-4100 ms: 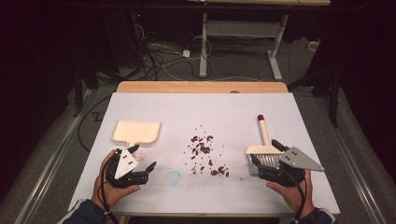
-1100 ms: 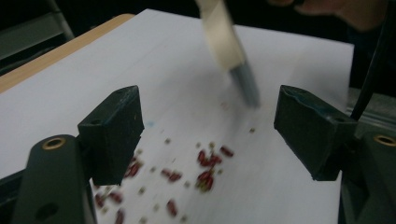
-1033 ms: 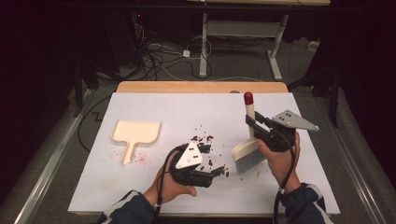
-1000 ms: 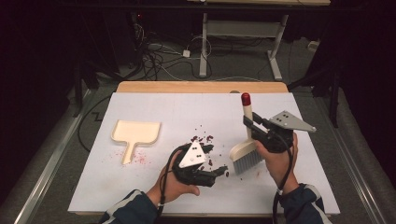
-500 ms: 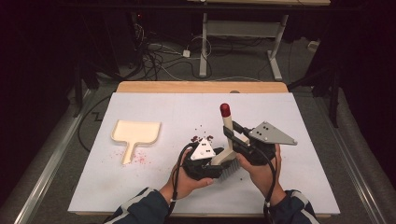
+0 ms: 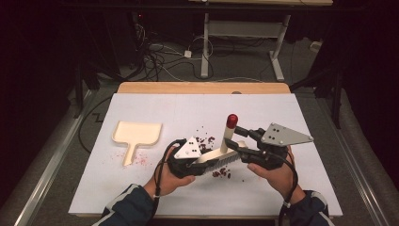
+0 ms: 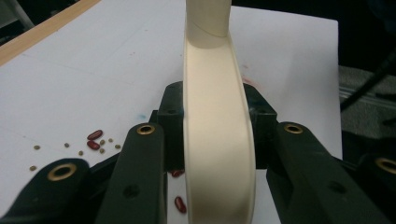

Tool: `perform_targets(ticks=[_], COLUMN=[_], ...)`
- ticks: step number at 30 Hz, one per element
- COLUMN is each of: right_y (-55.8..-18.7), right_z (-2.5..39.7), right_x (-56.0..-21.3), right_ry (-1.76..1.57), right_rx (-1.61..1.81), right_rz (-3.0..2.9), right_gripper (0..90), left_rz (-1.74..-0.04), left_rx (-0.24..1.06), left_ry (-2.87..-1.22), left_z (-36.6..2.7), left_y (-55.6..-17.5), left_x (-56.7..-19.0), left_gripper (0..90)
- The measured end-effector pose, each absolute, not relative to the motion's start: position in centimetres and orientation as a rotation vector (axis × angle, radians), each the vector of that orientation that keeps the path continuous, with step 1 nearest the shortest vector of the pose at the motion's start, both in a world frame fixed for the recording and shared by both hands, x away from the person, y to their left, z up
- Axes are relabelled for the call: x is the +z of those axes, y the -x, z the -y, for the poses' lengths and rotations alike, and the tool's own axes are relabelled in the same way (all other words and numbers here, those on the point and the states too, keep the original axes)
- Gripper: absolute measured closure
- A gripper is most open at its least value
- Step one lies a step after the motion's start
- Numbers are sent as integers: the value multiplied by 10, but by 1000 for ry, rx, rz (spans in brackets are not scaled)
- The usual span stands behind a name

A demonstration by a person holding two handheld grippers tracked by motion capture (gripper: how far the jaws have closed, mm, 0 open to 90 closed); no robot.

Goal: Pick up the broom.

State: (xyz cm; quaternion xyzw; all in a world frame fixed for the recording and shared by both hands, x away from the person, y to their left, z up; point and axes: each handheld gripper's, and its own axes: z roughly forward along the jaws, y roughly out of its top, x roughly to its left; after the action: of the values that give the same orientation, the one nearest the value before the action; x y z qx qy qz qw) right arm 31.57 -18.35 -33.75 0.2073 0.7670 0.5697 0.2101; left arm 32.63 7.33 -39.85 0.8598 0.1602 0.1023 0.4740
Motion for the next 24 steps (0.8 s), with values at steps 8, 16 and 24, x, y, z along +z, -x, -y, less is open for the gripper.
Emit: perform_targets(ticks=[8, 16, 24], right_y=[-325, -323, -325], right_z=[185, 149, 143], right_x=[-355, -392, -402], right_ry=[-315, -39, -50], right_rx=[1451, 1272, 1272], right_rz=[-2449, -2771, -2847], right_gripper=[362, 521, 670], left_rz=[-240, -119, -121], left_rx=[210, 95, 104], left_ry=[-2171, -2214, -2215], left_z=[-102, -107, -109], left_y=[-315, -305, -307], left_x=[-391, -400, -401], left_gripper=[661, 659, 608])
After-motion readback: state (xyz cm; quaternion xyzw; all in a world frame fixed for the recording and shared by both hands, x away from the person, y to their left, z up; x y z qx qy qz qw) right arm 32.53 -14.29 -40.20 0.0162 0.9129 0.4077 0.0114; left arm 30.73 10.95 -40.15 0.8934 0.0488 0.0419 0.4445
